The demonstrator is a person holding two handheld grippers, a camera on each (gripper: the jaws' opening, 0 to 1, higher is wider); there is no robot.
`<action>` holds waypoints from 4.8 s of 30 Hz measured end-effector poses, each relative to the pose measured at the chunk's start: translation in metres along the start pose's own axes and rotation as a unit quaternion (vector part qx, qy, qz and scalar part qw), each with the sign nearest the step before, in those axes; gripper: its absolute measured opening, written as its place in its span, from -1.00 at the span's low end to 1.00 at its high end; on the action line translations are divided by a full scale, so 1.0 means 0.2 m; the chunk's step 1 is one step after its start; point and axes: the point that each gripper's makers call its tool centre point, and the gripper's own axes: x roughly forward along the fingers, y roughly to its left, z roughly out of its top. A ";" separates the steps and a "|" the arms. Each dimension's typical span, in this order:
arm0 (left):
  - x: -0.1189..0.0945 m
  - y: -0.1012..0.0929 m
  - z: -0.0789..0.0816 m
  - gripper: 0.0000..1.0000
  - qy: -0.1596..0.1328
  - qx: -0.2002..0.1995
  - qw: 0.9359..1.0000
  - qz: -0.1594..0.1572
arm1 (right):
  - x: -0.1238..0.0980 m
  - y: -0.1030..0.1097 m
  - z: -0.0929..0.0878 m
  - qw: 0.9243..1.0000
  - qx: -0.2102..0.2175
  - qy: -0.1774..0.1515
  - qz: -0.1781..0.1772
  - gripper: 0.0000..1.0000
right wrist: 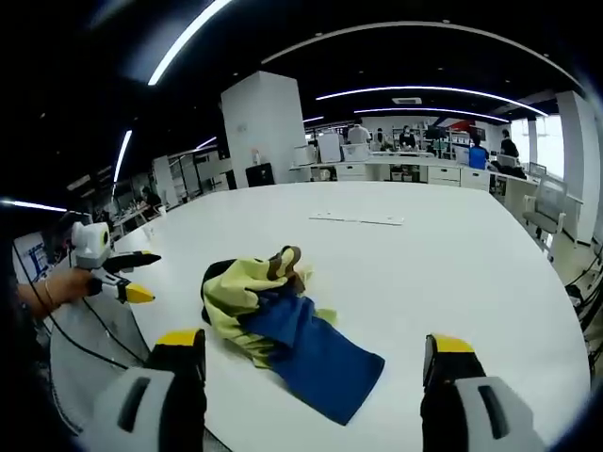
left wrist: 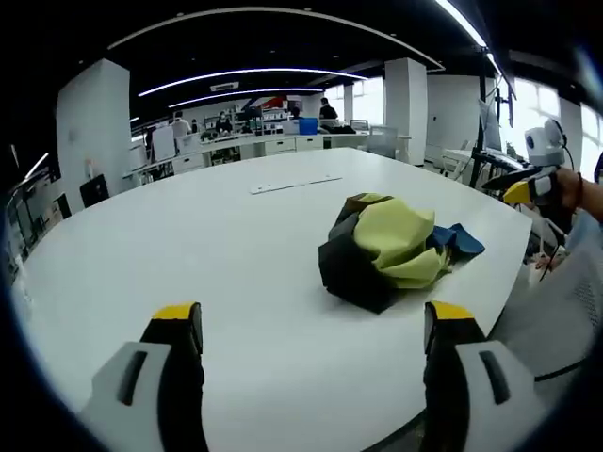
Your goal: Fold the garment on the visible template until the final outline fits inside the template.
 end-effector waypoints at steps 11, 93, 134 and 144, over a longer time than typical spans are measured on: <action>-0.01 0.00 0.01 0.91 -0.004 -0.007 1.000 0.000 | -0.01 -0.01 0.01 1.000 0.002 -0.004 0.000 0.93; 0.64 -0.06 0.28 -0.37 0.017 0.007 0.998 -0.060 | 0.42 0.03 0.20 0.995 -0.002 0.012 0.097 -0.10; 0.74 -0.20 -0.02 -0.69 0.092 -0.157 0.974 -0.136 | 0.73 0.30 -0.08 0.980 0.014 0.105 0.167 -0.93; 0.73 -0.23 -0.01 -0.77 0.069 -0.156 0.973 -0.153 | 0.73 0.29 -0.07 0.983 -0.004 0.100 0.156 -1.00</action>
